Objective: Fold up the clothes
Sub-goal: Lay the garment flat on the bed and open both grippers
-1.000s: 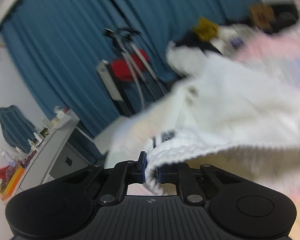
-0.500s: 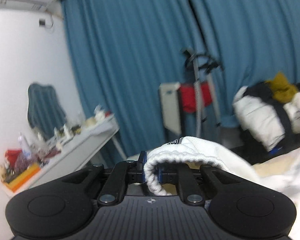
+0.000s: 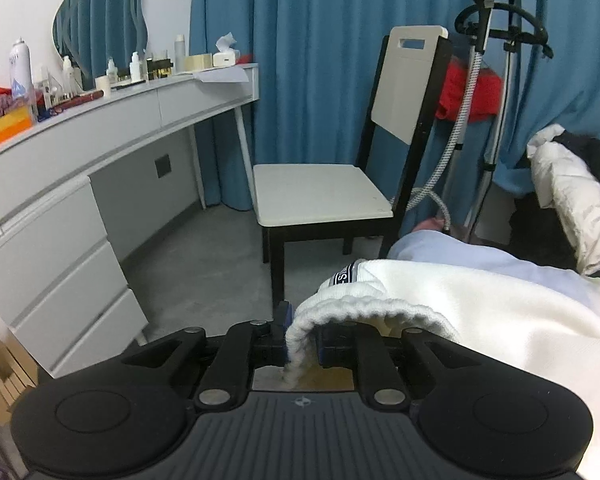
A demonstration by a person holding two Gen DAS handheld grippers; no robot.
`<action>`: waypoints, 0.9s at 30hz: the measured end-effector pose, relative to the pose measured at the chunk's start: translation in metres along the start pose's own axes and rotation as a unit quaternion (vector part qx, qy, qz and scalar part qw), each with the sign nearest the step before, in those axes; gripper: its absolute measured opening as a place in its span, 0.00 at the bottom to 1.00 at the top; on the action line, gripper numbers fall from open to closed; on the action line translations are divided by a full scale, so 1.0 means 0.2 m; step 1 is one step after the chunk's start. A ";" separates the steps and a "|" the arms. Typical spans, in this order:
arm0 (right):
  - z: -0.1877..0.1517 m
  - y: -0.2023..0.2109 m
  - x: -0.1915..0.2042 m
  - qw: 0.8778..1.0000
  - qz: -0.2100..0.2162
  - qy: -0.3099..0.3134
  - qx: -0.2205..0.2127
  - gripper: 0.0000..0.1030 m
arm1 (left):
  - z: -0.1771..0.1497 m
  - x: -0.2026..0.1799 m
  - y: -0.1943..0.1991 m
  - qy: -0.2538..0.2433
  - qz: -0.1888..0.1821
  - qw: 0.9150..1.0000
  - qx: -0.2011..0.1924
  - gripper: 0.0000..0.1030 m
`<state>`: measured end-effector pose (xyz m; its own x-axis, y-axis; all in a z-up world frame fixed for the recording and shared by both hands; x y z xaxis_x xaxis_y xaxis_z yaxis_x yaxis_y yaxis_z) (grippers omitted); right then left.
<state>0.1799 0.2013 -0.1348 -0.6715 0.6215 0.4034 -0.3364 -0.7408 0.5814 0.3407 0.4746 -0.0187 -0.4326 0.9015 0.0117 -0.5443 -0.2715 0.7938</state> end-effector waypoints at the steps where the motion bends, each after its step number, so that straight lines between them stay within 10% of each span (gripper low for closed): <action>1: 0.00 0.02 0.01 1.000 -0.004 0.008 0.000 0.26 | -0.02 0.02 0.03 0.001 -0.002 1.000 -0.001 0.21; 4: -0.02 0.07 0.02 1.000 -0.008 0.023 -0.004 0.38 | -0.12 0.10 0.12 0.012 -0.007 1.000 -0.002 0.48; 8: -0.09 0.18 0.10 0.999 -0.004 0.048 -0.012 0.90 | -0.28 0.22 0.35 0.019 0.008 0.999 -0.030 0.77; 13: -0.18 0.36 0.14 0.997 -0.028 0.072 -0.007 0.90 | -0.52 0.22 0.75 0.016 -0.001 0.998 -0.058 0.85; 27: -0.21 1.21 -0.01 0.989 -0.122 0.055 -0.068 0.90 | -1.21 -0.54 1.68 -0.067 -0.122 0.984 -0.110 0.90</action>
<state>0.0729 0.0101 -0.0255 -0.6249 0.7600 0.1784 -0.5782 -0.6042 0.5483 0.0302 0.2040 0.0996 -0.1782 0.9814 -0.0713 -0.7693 -0.0938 0.6320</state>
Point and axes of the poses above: each gripper's, at about its wrist camera, not at the fingertips, and y roughly against the way its jaws point, x to its left, z to its top, the point moved 4 cm from there along -y, roughly the way its jaws point, and after that the axes turned 15 degrees about x, right-handed, at the moved point
